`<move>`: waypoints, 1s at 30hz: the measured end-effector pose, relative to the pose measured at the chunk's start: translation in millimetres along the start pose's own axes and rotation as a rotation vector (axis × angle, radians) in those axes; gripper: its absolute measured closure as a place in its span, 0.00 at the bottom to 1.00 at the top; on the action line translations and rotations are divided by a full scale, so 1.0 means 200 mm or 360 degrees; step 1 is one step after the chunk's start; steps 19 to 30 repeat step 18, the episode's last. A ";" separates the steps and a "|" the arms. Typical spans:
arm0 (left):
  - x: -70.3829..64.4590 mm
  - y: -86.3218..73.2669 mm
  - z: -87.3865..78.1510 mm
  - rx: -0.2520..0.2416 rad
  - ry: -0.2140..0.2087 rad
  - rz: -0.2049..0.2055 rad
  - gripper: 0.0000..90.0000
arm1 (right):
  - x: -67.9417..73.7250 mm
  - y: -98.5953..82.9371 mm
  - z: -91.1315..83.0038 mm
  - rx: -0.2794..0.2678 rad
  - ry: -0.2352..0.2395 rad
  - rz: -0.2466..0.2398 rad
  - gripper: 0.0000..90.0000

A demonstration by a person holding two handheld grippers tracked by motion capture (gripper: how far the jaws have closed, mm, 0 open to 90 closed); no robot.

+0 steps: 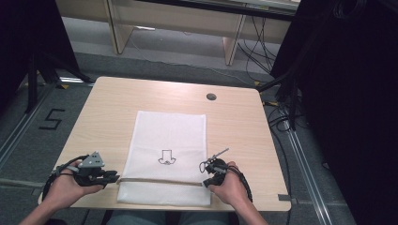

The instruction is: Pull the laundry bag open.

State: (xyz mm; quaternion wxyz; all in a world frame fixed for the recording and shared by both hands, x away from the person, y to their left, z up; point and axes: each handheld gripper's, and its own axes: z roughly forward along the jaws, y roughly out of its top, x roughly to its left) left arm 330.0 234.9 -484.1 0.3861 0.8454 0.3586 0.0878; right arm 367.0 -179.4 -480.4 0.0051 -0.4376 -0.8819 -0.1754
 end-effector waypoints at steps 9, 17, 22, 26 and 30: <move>0.01 0.02 0.01 -0.0229 0.0074 -0.0065 0.60 | 0.00 -0.01 -0.01 -0.0058 0.0018 -0.0034 0.97; 0.02 0.04 0.03 -0.0252 0.0063 -0.0087 0.48 | -0.02 -0.05 -0.08 -0.0280 0.0011 -0.0018 0.72; 0.02 0.04 0.03 -0.0252 0.0063 -0.0087 0.47 | -0.02 -0.05 -0.08 -0.0280 0.0011 -0.0018 0.72; 0.02 0.04 0.03 -0.0252 0.0063 -0.0087 0.47 | -0.02 -0.05 -0.08 -0.0280 0.0011 -0.0018 0.72; 0.02 0.04 0.03 -0.0252 0.0063 -0.0087 0.47 | -0.02 -0.05 -0.08 -0.0280 0.0011 -0.0018 0.72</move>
